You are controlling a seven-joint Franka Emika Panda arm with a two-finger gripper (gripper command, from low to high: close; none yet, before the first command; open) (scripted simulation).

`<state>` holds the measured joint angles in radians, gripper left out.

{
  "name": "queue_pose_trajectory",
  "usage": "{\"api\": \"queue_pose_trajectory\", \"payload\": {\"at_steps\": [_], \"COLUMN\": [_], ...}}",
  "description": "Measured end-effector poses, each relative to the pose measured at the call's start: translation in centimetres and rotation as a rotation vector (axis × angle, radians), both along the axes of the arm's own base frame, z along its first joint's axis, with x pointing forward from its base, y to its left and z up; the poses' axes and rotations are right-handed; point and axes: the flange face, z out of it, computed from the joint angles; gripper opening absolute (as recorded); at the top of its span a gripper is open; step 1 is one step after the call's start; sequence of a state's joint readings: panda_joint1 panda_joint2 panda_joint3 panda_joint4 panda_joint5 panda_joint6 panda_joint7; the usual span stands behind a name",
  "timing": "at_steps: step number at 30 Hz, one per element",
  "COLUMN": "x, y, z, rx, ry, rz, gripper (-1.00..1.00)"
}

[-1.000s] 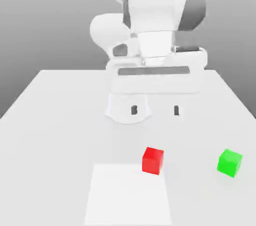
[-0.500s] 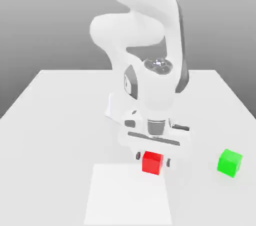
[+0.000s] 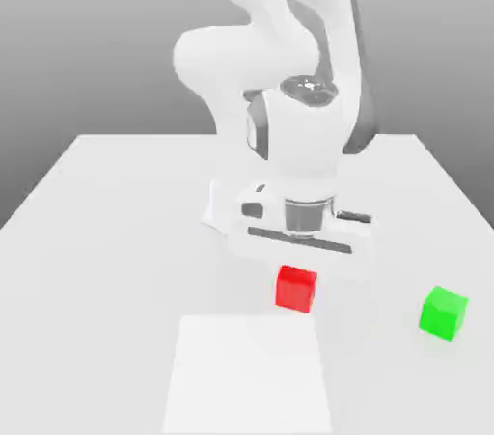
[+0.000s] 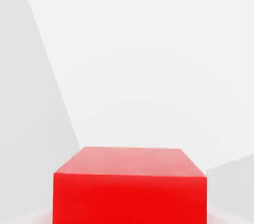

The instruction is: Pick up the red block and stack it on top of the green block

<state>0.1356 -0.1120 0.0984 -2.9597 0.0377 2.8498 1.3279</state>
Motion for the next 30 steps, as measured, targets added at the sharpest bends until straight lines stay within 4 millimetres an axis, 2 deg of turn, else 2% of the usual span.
{"api": "queue_pose_trajectory", "payload": {"at_steps": [4,10,15,20,22,26,27,30], "x": [0.8,1.6,0.8,-0.9,-1.8,-0.9,-0.9,-0.9], "y": [2.9,9.3,15.5,21.4,23.3,22.7,22.6,22.6], "z": [0.9,2.0,2.9,3.9,3.1,-1.0,-1.9,-1.9], "rx": [-0.004,-0.007,-0.004,0.000,0.003,0.003,0.003,0.003], "ry": [0.000,-0.002,-0.003,0.000,0.001,0.001,0.001,0.001], "rz": [-0.077,-0.215,-0.317,-0.430,-0.434,-0.475,-0.477,-0.477], "gripper": [-1.00,-1.00,-1.00,-1.00,-1.00,-1.00,1.00,1.00]}}
